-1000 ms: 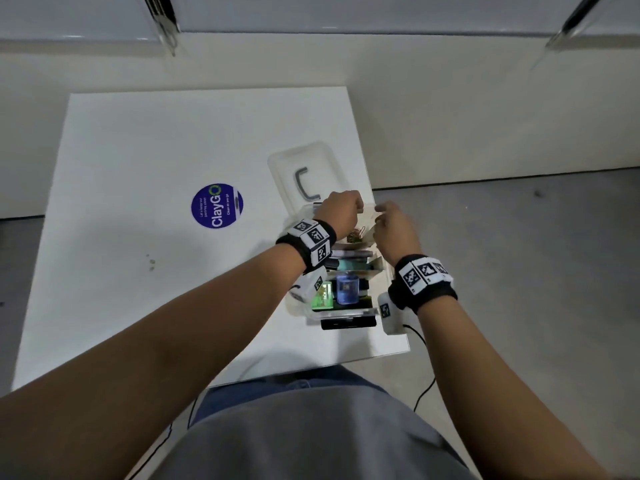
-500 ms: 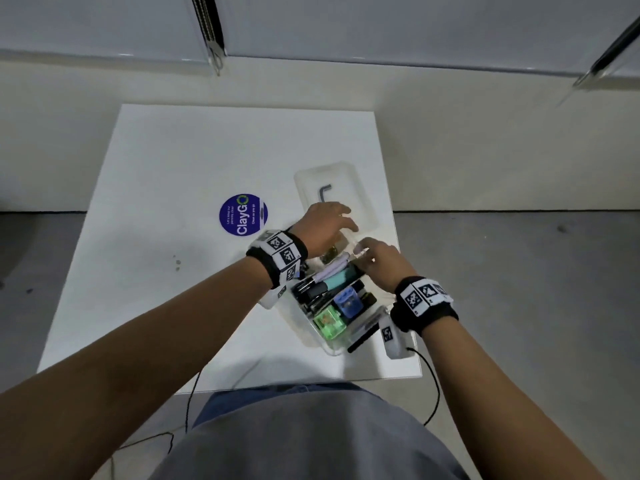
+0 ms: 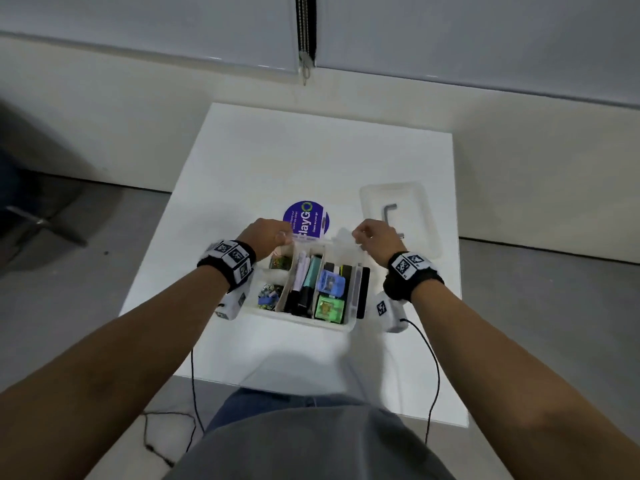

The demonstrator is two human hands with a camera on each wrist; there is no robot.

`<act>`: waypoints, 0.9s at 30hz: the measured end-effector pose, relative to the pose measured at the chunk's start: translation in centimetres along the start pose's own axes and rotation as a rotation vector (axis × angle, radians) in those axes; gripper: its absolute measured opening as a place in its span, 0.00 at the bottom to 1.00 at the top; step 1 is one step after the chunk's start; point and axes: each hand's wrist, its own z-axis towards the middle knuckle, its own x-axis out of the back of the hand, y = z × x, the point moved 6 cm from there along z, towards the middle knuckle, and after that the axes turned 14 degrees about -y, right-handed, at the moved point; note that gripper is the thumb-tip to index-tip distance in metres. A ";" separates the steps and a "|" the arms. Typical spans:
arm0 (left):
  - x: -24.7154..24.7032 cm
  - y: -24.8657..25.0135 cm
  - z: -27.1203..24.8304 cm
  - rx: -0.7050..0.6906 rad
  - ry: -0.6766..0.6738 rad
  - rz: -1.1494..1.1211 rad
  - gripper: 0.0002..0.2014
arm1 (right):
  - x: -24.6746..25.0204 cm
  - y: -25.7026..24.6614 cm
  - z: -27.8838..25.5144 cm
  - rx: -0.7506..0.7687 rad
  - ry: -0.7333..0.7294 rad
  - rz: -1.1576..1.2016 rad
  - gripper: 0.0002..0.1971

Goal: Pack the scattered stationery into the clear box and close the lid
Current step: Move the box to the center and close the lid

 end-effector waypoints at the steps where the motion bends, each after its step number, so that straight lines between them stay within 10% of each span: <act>1: 0.2 -0.4 -0.1 0.009 0.019 -0.018 0.08 | 0.8 1.8 0.3 -0.059 0.076 -0.053 0.09; 5: 0.6 -0.5 0.6 0.028 0.039 0.039 0.08 | 0.8 7.6 0.1 -0.249 0.090 -0.359 0.08; 15: 1.0 -0.8 1.3 0.029 0.079 -0.032 0.12 | -2.2 7.9 1.1 -0.126 0.023 -0.808 0.18; 21: 0.6 -0.7 1.0 0.046 0.090 0.131 0.13 | 0.3 1.7 -0.8 0.118 0.277 -0.790 0.13; 27: 2.3 0.5 -1.1 -0.022 0.222 -0.014 0.22 | 6.8 -8.6 -6.7 0.279 0.635 -0.299 0.07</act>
